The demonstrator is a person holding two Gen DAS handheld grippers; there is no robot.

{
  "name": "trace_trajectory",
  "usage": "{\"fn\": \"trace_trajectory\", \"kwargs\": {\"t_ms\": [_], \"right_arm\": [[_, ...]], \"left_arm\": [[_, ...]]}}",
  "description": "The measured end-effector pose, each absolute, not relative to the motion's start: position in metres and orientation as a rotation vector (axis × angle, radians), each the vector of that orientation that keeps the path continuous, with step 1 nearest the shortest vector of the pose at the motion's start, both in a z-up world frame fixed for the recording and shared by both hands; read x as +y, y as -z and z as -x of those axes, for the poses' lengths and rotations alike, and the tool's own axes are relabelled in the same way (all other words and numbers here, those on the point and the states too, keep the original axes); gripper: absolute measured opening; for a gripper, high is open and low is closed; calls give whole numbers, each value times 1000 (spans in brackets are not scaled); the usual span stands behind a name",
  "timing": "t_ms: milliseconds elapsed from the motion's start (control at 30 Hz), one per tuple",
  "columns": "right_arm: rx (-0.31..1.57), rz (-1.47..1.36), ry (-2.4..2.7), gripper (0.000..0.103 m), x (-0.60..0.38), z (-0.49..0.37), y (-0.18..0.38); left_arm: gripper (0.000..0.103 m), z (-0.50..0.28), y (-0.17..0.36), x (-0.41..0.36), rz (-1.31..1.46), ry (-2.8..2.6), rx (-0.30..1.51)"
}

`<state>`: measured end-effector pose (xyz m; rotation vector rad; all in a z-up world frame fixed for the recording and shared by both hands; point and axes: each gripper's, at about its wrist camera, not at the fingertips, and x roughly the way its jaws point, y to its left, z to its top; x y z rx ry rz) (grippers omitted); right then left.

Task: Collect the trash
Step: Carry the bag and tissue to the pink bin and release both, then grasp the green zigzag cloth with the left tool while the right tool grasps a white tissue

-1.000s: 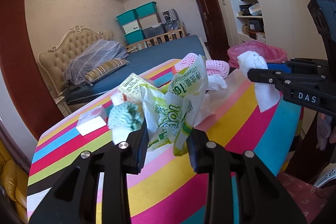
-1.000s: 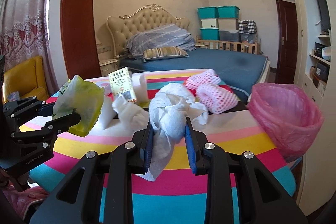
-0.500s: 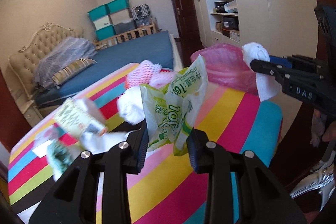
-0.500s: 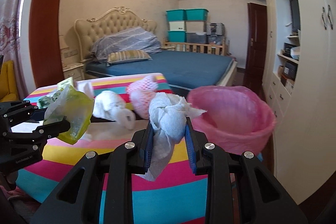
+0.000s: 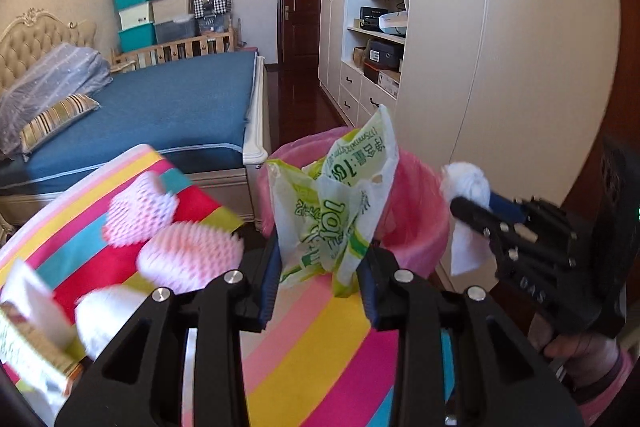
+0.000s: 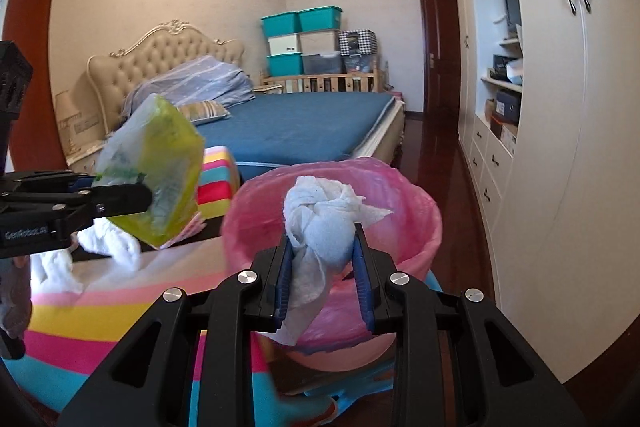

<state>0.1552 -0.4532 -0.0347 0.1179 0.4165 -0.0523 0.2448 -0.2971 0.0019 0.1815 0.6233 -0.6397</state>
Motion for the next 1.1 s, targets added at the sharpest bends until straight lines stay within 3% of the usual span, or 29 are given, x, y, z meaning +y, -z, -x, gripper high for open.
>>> {"fn": "trace_trajectory", "kwargs": {"t_ms": [233, 300, 333, 367, 400, 467, 633, 1100], "right_arm": [[419, -99, 42, 29, -468, -189, 40], [419, -86, 48, 35, -472, -199, 43], [425, -80, 62, 40, -473, -203, 45], [427, -79, 77, 56, -473, -204, 47], [425, -82, 98, 71, -475, -205, 50], [410, -94, 102, 73, -478, -199, 50], [388, -96, 116, 73, -478, -177, 52], [402, -98, 5, 79, -415, -144, 50]], "left_arm": [[39, -291, 1, -333, -140, 642, 651], [43, -302, 3, -340, -118, 646, 655], [54, -309, 4, -343, -99, 647, 659], [67, -313, 3, -345, -90, 640, 656], [72, -315, 3, -345, -84, 619, 645], [83, -314, 3, -342, -81, 575, 619], [96, -298, 4, -319, -124, 507, 583], [98, -209, 19, -230, -198, 433, 560]]}}
